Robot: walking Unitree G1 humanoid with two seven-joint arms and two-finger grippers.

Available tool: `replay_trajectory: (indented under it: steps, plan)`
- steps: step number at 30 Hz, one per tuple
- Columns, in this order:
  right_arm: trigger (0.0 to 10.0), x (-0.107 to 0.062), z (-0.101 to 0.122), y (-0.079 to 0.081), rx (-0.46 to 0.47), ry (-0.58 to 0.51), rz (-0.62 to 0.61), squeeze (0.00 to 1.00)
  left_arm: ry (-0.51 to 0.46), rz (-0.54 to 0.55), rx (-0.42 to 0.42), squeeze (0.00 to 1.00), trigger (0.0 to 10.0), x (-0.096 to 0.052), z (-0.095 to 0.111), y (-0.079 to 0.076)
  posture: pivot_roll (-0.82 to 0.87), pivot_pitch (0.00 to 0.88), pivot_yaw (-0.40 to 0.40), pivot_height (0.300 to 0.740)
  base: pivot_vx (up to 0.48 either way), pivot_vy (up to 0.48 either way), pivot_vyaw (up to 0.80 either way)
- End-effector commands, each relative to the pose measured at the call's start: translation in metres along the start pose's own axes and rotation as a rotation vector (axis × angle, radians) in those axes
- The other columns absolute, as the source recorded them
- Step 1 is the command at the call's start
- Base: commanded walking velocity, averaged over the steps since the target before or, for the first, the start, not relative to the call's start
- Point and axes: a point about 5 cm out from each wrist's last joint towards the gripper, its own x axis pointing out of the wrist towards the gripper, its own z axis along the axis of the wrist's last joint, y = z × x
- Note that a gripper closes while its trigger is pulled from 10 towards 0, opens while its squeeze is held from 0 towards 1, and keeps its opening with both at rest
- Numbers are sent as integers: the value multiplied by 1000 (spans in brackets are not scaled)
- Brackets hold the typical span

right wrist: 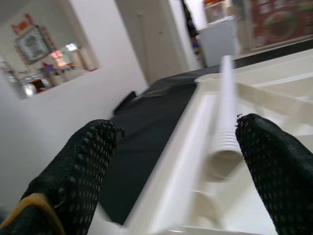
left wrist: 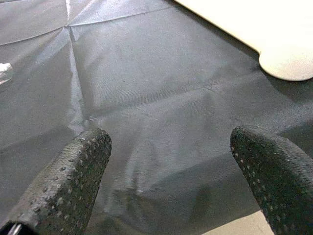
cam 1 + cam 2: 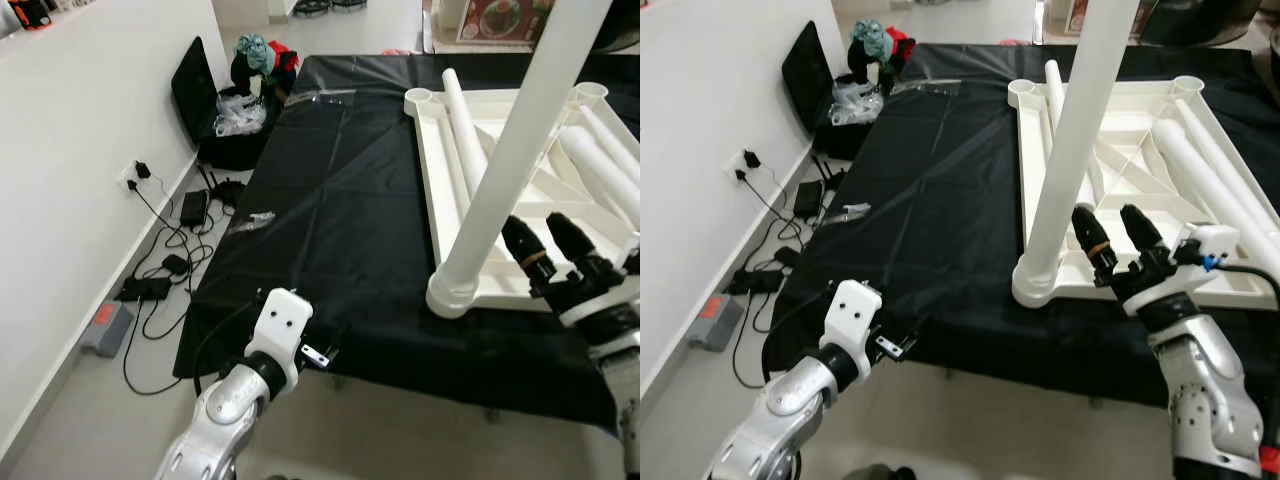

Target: Building children table

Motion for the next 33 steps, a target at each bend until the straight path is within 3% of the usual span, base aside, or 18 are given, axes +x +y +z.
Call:
replay_trajectory:
  steps: [1,11,16,20,21,24,25,26,27,28,29,32,33]
  plan:
    - [10000,-4,0,-8,-22,-4,-49,0,28,-1,9,0,10000,-3,-6,0,114,159,25,740,0,0,0]
    - [10000,2,1,-13,-53,-11,-135,0,34,14,-2,0,10000,-3,-7,2,122,148,21,740,0,0,0]
    - [10000,14,6,-1,-68,-42,-92,0,32,19,-8,0,10000,-3,-7,2,121,145,23,740,0,0,0]
    - [10000,34,17,5,-120,-74,-21,0,22,21,-22,0,10000,-4,-6,3,122,148,26,740,0,0,0]
    - [10000,38,20,1,-133,-74,-17,1000,21,22,-24,0,10000,-4,-6,3,125,149,24,740,0,0,0]
    - [10000,42,26,-9,-162,-75,-16,1000,21,22,-23,0,10000,-4,-6,2,129,151,18,740,0,0,0]
    - [10000,44,31,-24,-204,-62,-66,1000,23,22,-24,0,10000,-5,-6,1,129,152,17,740,0,0,0]
    - [10000,44,31,-24,-204,-62,-66,1000,23,22,-24,0,10000,-5,-6,1,129,152,17,740,0,0,0]
    - [10000,41,38,-59,-254,-18,-223,1000,27,21,-27,0,10000,-6,-7,0,130,154,12,740,0,0,0]
    - [10000,41,38,-59,-254,-18,-223,1000,27,21,-27,0,10000,-6,-7,0,130,154,12,740,0,0,0]
    - [10000,38,43,-74,-296,9,-310,275,28,21,-29,0,10000,-6,-7,0,130,154,12,740,0,0,0]
    - [10000,36,46,-82,-322,24,-360,275,28,20,-30,0,10000,-7,-7,0,133,156,13,740,0,0,0]
    - [10000,32,50,-91,-320,25,-395,0,30,20,-31,0,10000,-7,-7,0,133,155,14,740,0,0,0]
